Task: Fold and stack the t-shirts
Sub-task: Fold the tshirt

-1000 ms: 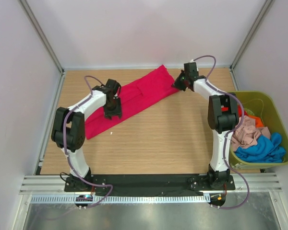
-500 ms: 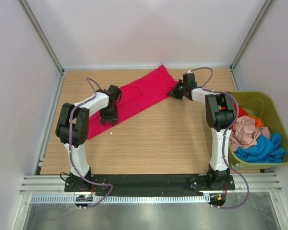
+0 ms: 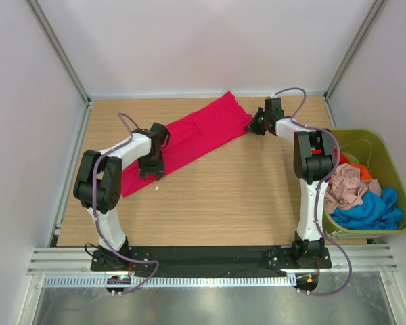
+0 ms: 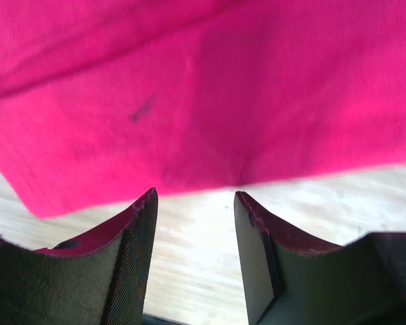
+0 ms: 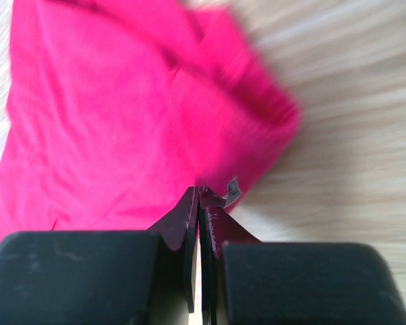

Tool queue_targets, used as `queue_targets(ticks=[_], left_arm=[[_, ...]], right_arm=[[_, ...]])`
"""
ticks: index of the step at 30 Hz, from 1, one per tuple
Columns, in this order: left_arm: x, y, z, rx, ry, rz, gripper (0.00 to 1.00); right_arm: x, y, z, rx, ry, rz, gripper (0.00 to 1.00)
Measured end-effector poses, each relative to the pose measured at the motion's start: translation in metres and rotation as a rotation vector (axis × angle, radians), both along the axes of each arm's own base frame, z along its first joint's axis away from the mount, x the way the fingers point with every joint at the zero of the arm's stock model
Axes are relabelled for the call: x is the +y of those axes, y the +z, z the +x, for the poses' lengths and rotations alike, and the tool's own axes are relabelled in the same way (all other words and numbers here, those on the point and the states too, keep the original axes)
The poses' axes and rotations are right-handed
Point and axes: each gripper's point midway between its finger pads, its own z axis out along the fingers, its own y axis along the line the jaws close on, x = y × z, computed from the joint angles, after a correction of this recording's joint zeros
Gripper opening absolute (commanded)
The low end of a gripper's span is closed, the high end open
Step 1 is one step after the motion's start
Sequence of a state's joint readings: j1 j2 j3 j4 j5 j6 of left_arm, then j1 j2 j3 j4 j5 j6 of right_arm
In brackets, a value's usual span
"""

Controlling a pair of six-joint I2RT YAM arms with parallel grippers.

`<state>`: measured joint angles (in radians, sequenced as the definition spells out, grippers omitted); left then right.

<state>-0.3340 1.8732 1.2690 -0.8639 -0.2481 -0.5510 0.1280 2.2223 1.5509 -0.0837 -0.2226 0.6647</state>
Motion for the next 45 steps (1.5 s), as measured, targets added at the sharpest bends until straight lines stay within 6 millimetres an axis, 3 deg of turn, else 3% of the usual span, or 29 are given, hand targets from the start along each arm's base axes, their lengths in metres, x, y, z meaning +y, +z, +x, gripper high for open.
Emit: queue_targets(ticks=[3, 8, 11, 14, 19, 24, 28, 31, 34, 41, 45], left_arm=[[-0.005, 0.015, -0.005, -0.020, 0.001, -0.036, 0.53], [-0.025, 0.070, 0.008, -0.166, -0.028, -0.154, 0.53], [-0.030, 0.088, 0.015, -0.218, -0.062, -0.183, 0.53], [-0.029, 0.080, 0.010, -0.190, -0.101, -0.180, 0.52], [-0.033, 0.054, -0.016, -0.080, -0.188, -0.210, 0.51], [-0.040, 0.047, -0.028, -0.048, -0.306, -0.177, 0.51], [-0.046, 0.040, -0.026, -0.046, -0.401, -0.109, 0.48], [-0.046, 0.027, -0.021, -0.019, -0.425, -0.076, 0.47], [-0.037, 0.014, -0.018, 0.007, -0.428, -0.017, 0.47], [-0.015, 0.012, -0.005, -0.022, -0.409, 0.125, 0.45], [-0.015, 0.012, 0.000, -0.039, -0.423, 0.133, 0.38]], right_arm=[[-0.015, -0.001, 0.008, -0.003, -0.022, -0.039, 0.08], [-0.027, -0.001, 0.024, -0.002, -0.037, -0.090, 0.08], [-0.031, -0.002, 0.033, -0.004, -0.043, -0.120, 0.08], [-0.035, -0.003, 0.038, 0.000, -0.042, -0.164, 0.08], [-0.042, -0.002, 0.054, -0.014, -0.043, -0.231, 0.08], [-0.045, 0.002, 0.070, -0.034, -0.035, -0.266, 0.12], [-0.044, 0.002, 0.065, -0.026, -0.021, -0.263, 0.19], [-0.045, 0.010, 0.043, -0.006, -0.012, -0.257, 0.21], [-0.048, 0.032, 0.014, -0.006, -0.013, -0.250, 0.21], [-0.043, 0.155, -0.030, -0.225, -0.025, -0.172, 0.22], [-0.041, 0.198, -0.060, -0.315, -0.020, -0.136, 0.22]])
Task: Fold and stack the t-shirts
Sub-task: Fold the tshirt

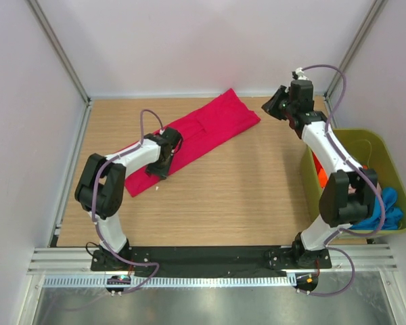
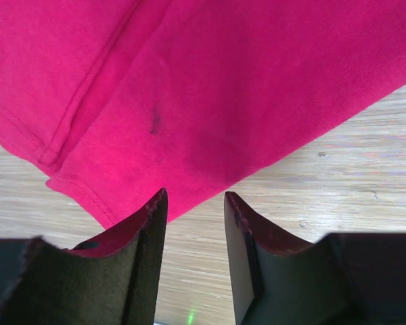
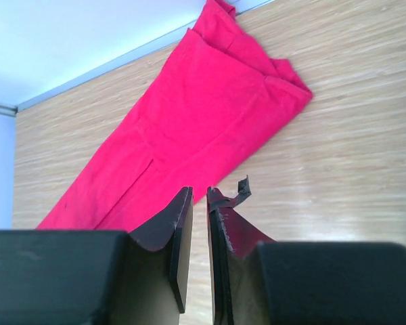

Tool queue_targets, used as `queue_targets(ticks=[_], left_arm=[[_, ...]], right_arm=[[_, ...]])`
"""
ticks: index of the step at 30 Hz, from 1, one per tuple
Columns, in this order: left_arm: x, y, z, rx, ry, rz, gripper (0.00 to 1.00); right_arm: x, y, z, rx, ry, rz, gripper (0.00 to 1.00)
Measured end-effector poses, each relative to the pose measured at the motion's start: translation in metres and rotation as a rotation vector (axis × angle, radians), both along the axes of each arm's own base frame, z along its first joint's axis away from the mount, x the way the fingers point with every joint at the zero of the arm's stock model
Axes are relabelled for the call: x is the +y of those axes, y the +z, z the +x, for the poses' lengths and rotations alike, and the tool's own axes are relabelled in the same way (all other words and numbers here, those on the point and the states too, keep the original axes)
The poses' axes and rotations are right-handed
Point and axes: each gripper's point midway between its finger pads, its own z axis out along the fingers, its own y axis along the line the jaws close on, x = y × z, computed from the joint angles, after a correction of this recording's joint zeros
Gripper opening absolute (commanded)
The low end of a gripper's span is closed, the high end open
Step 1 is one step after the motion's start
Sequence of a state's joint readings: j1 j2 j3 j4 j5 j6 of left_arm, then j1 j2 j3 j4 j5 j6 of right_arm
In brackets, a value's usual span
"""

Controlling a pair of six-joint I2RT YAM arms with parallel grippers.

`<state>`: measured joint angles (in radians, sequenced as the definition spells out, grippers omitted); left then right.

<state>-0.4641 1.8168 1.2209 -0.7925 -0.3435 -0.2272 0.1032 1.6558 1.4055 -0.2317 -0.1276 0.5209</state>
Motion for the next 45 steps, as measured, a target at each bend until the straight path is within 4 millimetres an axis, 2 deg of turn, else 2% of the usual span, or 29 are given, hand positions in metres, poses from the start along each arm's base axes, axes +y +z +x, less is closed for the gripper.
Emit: queue_targets(ticks=[2, 5, 10, 15, 16, 17, 19, 20, 25, 27, 33, 35, 39, 45], left_arm=[[-0.002, -0.002, -0.001, 0.004, -0.007, -0.011, 0.33], [-0.005, -0.007, -0.005, 0.023, -0.016, -0.029, 0.28], [-0.006, -0.014, -0.008, 0.052, -0.029, -0.032, 0.29], [-0.005, -0.020, -0.009, 0.073, -0.035, -0.020, 0.27], [-0.005, -0.020, -0.009, 0.073, -0.035, -0.020, 0.25], [-0.005, -0.020, -0.009, 0.074, -0.035, -0.021, 0.17], [-0.006, -0.021, -0.009, 0.076, -0.035, -0.023, 0.09], [-0.006, -0.022, -0.009, 0.079, -0.036, -0.023, 0.02], [-0.011, -0.022, -0.013, 0.089, -0.034, -0.038, 0.00], [-0.018, -0.021, -0.020, 0.108, -0.026, -0.064, 0.00], [-0.050, -0.012, -0.053, 0.158, -0.025, -0.155, 0.00], [-0.062, -0.008, -0.064, 0.168, -0.034, -0.180, 0.01], [-0.084, -0.002, -0.082, 0.184, -0.048, -0.217, 0.04], [-0.102, -0.011, -0.114, 0.250, -0.006, -0.264, 0.07]], right_arm=[[0.000, 0.006, -0.013, -0.011, 0.008, 0.006, 0.22], [-0.001, 0.004, -0.026, 0.001, 0.011, 0.004, 0.23], [-0.003, -0.004, -0.045, 0.033, 0.013, -0.008, 0.24], [-0.005, 0.016, -0.062, -0.004, 0.016, -0.008, 0.24], [-0.006, 0.021, -0.065, -0.017, 0.015, -0.008, 0.24], [-0.006, 0.027, -0.068, -0.030, 0.015, -0.006, 0.24], [-0.006, 0.035, -0.073, -0.047, 0.016, -0.007, 0.24], [-0.007, 0.038, -0.075, -0.055, 0.016, -0.008, 0.24], [-0.009, 0.037, -0.084, -0.053, 0.014, -0.013, 0.25], [-0.009, 0.029, -0.087, -0.031, 0.011, -0.015, 0.27], [-0.011, -0.013, -0.094, 0.077, -0.012, -0.005, 0.43], [-0.011, -0.022, -0.093, 0.102, -0.017, 0.000, 0.44], [-0.005, -0.053, -0.073, 0.158, -0.036, 0.045, 0.46], [0.002, -0.127, -0.037, 0.321, -0.088, 0.091, 0.46]])
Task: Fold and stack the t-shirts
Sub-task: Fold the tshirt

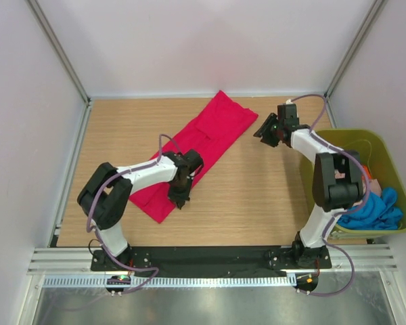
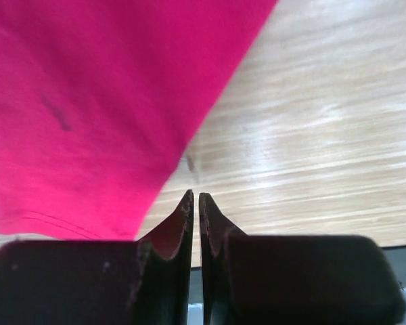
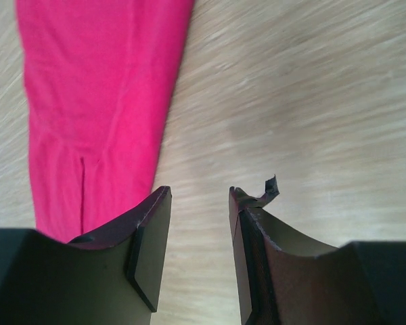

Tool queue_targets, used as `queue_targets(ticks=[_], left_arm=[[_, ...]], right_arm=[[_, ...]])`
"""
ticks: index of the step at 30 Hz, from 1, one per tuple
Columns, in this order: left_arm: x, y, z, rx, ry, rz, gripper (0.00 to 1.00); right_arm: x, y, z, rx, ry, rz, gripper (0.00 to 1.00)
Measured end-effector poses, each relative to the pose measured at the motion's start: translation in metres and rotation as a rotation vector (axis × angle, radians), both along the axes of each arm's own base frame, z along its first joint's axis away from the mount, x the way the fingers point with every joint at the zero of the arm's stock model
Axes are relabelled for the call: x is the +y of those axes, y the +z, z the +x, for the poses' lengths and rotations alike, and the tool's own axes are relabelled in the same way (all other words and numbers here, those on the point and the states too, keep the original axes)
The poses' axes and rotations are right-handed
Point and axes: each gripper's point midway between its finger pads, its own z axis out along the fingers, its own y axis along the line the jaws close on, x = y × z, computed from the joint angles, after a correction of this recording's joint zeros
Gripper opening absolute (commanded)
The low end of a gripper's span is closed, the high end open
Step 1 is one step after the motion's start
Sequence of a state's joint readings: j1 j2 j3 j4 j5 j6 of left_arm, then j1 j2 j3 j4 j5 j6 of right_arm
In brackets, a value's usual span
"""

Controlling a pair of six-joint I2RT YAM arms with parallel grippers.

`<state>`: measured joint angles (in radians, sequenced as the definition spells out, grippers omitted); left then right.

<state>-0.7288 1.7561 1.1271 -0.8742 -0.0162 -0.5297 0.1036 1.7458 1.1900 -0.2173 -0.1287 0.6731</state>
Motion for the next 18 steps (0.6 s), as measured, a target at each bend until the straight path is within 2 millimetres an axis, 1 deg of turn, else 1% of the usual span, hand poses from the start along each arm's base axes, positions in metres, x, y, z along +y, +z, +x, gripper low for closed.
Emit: queue_targets(ticks=[2, 5, 8, 11, 12, 14, 15, 18], left_arm=[[-0.004, -0.003, -0.010, 0.028, 0.016, -0.009, 0.07], [-0.013, -0.004, -0.017, 0.036, 0.030, -0.028, 0.07], [-0.026, -0.003, -0.021, 0.032, 0.032, -0.057, 0.07], [-0.036, 0.002, -0.022, 0.021, 0.035, -0.077, 0.13], [-0.039, 0.006, -0.020, 0.011, 0.041, -0.088, 0.16], [-0.047, 0.020, -0.012, -0.025, 0.045, -0.119, 0.18], [-0.051, 0.030, -0.005, -0.058, 0.045, -0.136, 0.21], [-0.063, 0.066, 0.019, -0.173, 0.041, -0.181, 0.25]], right_arm=[[0.001, -0.019, 0.012, 0.036, -0.017, 0.009, 0.46], [0.002, -0.035, 0.033, 0.055, -0.035, 0.008, 0.47], [0.003, -0.042, 0.051, 0.041, -0.043, 0.008, 0.47], [0.006, -0.047, 0.066, 0.022, -0.047, 0.021, 0.47], [0.007, -0.049, 0.070, 0.016, -0.052, 0.030, 0.47], [0.009, -0.054, 0.077, 0.008, -0.061, 0.046, 0.48], [0.010, -0.057, 0.079, 0.009, -0.068, 0.053, 0.47], [0.010, -0.068, 0.081, 0.021, -0.091, 0.069, 0.47]])
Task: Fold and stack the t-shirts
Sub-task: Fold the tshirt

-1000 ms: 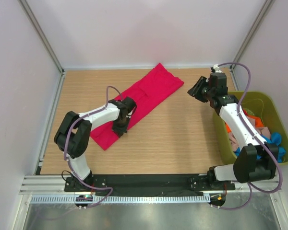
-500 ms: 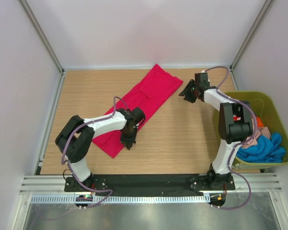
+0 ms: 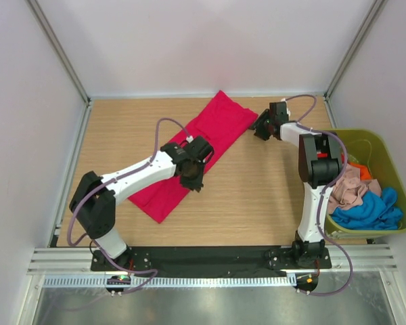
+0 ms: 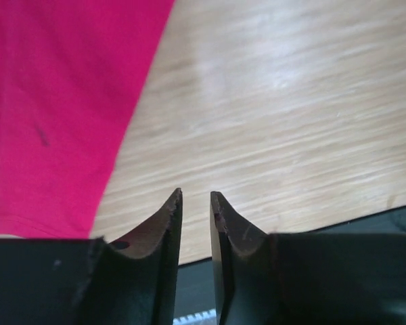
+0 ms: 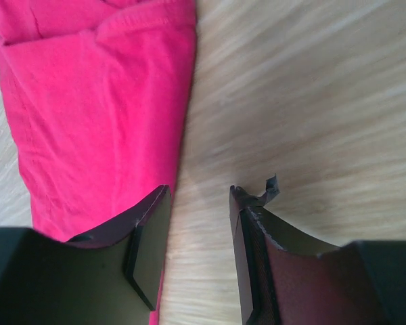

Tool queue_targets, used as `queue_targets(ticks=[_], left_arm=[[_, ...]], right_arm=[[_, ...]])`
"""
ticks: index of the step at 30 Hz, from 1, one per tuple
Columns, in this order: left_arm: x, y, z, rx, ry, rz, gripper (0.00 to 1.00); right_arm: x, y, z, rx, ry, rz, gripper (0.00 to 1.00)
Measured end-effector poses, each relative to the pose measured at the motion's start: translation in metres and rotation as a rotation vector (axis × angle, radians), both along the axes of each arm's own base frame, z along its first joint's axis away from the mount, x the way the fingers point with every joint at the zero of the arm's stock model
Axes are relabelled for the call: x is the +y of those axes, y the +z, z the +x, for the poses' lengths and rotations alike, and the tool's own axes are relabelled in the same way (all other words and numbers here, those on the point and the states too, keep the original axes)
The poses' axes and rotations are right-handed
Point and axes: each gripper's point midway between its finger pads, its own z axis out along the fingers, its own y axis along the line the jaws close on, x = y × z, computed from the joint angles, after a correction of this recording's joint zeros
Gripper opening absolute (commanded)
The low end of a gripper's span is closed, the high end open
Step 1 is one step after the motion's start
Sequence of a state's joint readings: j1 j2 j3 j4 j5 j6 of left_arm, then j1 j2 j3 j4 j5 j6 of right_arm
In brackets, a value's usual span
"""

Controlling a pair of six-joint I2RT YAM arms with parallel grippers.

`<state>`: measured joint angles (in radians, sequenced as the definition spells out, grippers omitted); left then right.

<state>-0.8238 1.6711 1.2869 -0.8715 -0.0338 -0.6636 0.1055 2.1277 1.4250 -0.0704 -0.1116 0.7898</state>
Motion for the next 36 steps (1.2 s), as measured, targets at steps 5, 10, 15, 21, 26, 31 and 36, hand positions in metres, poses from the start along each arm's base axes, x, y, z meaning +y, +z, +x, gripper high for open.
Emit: queue_targets(ticks=[5, 10, 15, 21, 26, 31, 36], left_arm=[[0.007, 0.017, 0.016, -0.108, -0.044, 0.028, 0.40], [0.031, -0.017, -0.005, -0.038, -0.104, 0.125, 0.43], [0.037, -0.034, -0.007, -0.019, -0.136, 0.188, 0.43], [0.037, -0.064, -0.018, -0.011, -0.244, 0.337, 0.44], [0.037, -0.074, -0.018, -0.021, -0.282, 0.417, 0.43], [0.039, -0.067, -0.009, -0.056, -0.269, 0.443, 0.42], [0.039, -0.055, -0.009, -0.067, -0.274, 0.433, 0.42]], right_arm=[[0.003, 0.001, 0.021, -0.045, -0.034, 0.034, 0.44], [0.006, -0.002, 0.043, -0.082, -0.047, 0.055, 0.20], [0.008, -0.005, 0.064, -0.102, -0.037, 0.054, 0.08], [0.010, -0.004, 0.086, -0.121, -0.008, 0.027, 0.12], [0.016, -0.002, 0.098, -0.145, 0.027, 0.036, 0.31], [0.019, 0.003, 0.094, -0.160, 0.060, 0.033, 0.39], [0.015, 0.006, 0.064, -0.115, 0.077, 0.011, 0.44]])
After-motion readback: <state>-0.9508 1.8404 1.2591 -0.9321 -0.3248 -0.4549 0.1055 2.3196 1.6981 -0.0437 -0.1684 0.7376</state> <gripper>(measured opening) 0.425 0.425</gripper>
